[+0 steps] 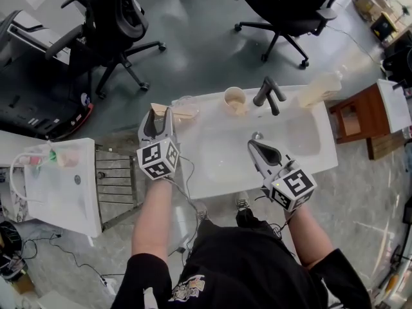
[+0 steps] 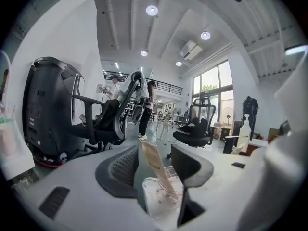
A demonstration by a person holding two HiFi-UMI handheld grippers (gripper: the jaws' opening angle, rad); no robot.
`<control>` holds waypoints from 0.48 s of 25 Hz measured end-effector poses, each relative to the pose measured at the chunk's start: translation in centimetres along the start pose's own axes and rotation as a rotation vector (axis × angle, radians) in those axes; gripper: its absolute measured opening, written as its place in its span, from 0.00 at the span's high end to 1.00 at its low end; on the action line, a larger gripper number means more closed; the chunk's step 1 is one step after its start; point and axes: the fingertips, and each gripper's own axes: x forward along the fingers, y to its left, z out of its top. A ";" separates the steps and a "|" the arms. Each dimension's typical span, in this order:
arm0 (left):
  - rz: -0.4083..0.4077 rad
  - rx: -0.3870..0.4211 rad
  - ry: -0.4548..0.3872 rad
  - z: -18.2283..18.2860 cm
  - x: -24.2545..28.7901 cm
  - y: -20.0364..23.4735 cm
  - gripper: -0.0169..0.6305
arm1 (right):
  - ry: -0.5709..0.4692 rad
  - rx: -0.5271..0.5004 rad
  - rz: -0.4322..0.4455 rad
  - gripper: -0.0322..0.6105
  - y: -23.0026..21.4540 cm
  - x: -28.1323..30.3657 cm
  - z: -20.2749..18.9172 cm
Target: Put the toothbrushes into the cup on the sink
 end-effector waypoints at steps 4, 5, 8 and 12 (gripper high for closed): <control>-0.003 0.027 -0.031 1.3 -1.8 0.1 0.68 | -0.015 -0.005 0.003 0.94 0.8 -0.1 0.6; -0.005 0.039 -0.039 1.7 -2.4 0.2 0.68 | -0.022 -0.004 0.005 0.94 1.1 0.0 0.7; -0.015 0.071 -0.068 3.0 -4.7 0.4 0.68 | -0.043 -0.003 0.011 0.94 2.0 0.0 1.2; -0.043 0.138 -0.115 5.0 -8.3 -0.5 0.68 | -0.055 -0.005 0.013 0.94 3.0 -0.1 1.8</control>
